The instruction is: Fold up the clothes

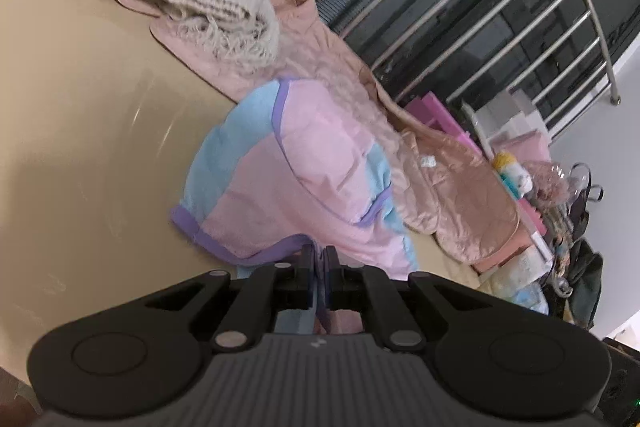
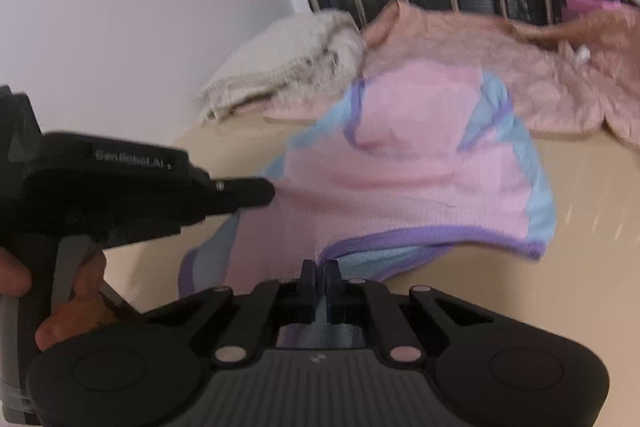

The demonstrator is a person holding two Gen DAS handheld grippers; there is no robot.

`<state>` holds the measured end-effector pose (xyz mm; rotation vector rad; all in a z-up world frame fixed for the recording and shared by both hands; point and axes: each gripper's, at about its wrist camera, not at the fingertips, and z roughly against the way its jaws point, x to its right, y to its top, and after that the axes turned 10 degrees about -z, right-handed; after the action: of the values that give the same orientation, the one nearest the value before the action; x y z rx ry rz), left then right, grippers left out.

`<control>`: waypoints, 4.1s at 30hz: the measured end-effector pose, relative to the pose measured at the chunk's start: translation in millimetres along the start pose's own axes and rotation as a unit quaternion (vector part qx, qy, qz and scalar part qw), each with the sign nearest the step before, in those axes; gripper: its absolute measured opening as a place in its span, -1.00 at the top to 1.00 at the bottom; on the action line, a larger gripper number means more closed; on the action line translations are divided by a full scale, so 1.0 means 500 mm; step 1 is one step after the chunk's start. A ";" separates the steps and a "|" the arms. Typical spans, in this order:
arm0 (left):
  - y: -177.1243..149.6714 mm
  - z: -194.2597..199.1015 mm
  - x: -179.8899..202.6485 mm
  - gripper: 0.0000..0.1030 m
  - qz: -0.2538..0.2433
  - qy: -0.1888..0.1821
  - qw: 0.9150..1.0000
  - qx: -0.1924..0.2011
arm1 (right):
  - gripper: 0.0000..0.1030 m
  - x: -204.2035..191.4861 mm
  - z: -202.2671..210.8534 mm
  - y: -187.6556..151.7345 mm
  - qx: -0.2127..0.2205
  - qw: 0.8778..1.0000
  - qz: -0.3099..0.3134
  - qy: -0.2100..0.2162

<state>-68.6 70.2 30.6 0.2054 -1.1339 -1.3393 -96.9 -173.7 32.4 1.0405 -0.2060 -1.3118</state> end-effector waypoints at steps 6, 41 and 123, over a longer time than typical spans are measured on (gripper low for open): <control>0.027 -0.004 -0.009 0.93 0.028 -0.006 0.999 0.019 | 0.93 0.015 0.027 0.027 0.051 0.999 -0.016 -0.005; -0.259 0.004 0.184 -0.44 -0.659 0.165 0.730 0.076 | 0.99 0.071 0.045 0.001 0.049 0.986 -0.019 0.156; -0.038 0.082 0.014 0.87 -0.201 0.204 0.958 0.024 | 0.68 -0.075 -0.062 -0.065 0.014 0.933 0.335 -0.130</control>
<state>-112.6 78.0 41.2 0.7474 -0.7956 -1.5336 -110.3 -122.7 7.2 0.7156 -0.7175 -0.8107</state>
